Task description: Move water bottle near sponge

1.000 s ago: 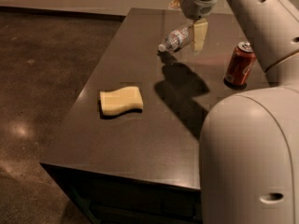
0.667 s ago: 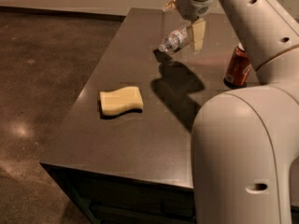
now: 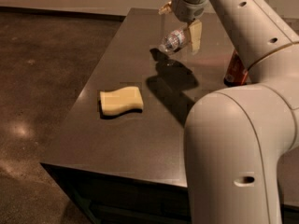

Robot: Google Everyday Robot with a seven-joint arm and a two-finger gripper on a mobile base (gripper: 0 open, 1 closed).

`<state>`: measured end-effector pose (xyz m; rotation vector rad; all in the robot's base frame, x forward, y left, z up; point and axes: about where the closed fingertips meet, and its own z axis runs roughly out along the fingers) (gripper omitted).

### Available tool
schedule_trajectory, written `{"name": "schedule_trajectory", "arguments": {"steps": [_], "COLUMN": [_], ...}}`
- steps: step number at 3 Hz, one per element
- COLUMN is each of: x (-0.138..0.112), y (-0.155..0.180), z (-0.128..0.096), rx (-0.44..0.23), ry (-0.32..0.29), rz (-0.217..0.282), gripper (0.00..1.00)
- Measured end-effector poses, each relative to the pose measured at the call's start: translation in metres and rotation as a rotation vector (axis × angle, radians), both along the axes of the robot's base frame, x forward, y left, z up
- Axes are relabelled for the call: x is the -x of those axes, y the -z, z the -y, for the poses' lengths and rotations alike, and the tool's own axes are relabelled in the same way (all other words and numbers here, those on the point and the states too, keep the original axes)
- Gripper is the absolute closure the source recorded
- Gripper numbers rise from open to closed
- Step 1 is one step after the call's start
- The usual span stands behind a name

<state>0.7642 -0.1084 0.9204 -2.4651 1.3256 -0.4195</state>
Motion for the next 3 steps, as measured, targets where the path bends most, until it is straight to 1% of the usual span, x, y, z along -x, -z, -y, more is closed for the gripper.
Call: {"name": "schedule_trajectory", "arguments": {"steps": [1, 2, 3], "x": [-0.014, -0.03, -0.043], "y": [0.013, 0.024, 0.033], "z": [-0.004, -0.01, -0.016], "rx": [0.085, 0.188, 0.272], "ry": [-0.082, -0.175, -0.262], "rz": [0.012, 0.027, 0.033], "gripper": [0.0, 0.0, 0.0]}}
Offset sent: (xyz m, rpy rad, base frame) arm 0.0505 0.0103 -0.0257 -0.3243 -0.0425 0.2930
